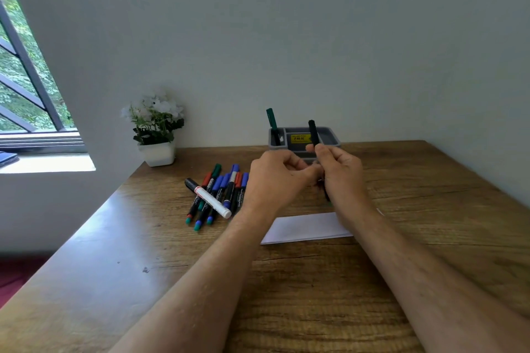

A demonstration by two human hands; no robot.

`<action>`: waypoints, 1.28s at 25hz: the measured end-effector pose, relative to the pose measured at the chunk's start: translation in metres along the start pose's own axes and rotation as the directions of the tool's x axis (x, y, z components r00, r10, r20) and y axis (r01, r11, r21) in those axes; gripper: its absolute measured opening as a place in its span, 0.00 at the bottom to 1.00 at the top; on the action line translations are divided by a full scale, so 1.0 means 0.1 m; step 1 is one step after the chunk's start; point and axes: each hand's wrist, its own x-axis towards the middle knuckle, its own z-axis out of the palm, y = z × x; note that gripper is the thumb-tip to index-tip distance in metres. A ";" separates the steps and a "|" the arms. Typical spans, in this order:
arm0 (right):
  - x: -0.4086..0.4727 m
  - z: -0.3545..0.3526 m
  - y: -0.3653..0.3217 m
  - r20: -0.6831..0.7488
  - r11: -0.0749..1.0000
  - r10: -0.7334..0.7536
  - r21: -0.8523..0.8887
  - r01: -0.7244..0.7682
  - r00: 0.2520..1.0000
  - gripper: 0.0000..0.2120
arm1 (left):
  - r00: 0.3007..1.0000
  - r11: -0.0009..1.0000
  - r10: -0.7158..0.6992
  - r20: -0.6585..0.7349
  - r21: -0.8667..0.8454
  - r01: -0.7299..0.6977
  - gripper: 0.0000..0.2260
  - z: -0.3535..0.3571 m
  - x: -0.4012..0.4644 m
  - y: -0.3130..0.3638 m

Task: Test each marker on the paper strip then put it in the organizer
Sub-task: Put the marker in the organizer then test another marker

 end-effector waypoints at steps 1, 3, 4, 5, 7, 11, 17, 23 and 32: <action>0.01 0.00 0.00 0.008 1.000 0.005 0.002 -0.005 1.000 0.13 | 1.000 0.998 -0.007 -0.007 -0.066 0.007 0.07 -0.02 0.03 -0.02; 0.01 0.00 -0.01 0.026 0.999 -0.002 -0.037 0.003 1.000 0.12 | 0.998 0.974 -0.047 -0.030 -0.221 0.039 0.09 -0.08 0.08 -0.07; 0.00 0.00 -0.02 0.037 0.996 -0.025 -0.088 0.028 0.999 0.12 | 0.996 0.951 -0.075 -0.037 -0.304 0.061 0.10 -0.10 0.09 -0.09; -0.02 0.00 -0.02 0.053 0.985 -0.062 -0.161 0.069 0.997 0.11 | 0.994 0.920 -0.101 -0.038 -0.384 0.079 0.10 -0.12 0.10 -0.11; -0.06 0.01 -0.02 0.113 0.934 -0.146 -0.312 0.174 0.983 0.09 | 0.991 0.844 -0.135 -0.016 -0.525 0.107 0.10 -0.15 0.09 -0.12; -0.10 0.01 0.02 0.243 0.806 -0.255 -0.481 0.344 0.936 0.11 | 0.978 0.762 -0.204 0.042 -0.620 0.186 0.12 -0.21 0.10 -0.14; -0.09 -0.02 0.03 0.219 0.771 -0.325 -0.503 0.391 0.920 0.11 | 0.959 0.669 -0.250 0.132 -0.693 0.270 0.10 -0.23 0.11 -0.17; -0.07 -0.03 0.01 0.201 0.734 -0.289 -0.580 0.352 0.936 0.15 | 0.959 0.667 -0.251 0.130 -0.695 0.269 0.10 -0.21 0.12 -0.18; -0.09 -0.03 -0.02 0.206 0.649 -0.294 -0.674 0.353 0.933 0.21 | 0.942 0.601 -0.311 0.125 -0.742 0.297 0.11 -0.31 0.13 -0.20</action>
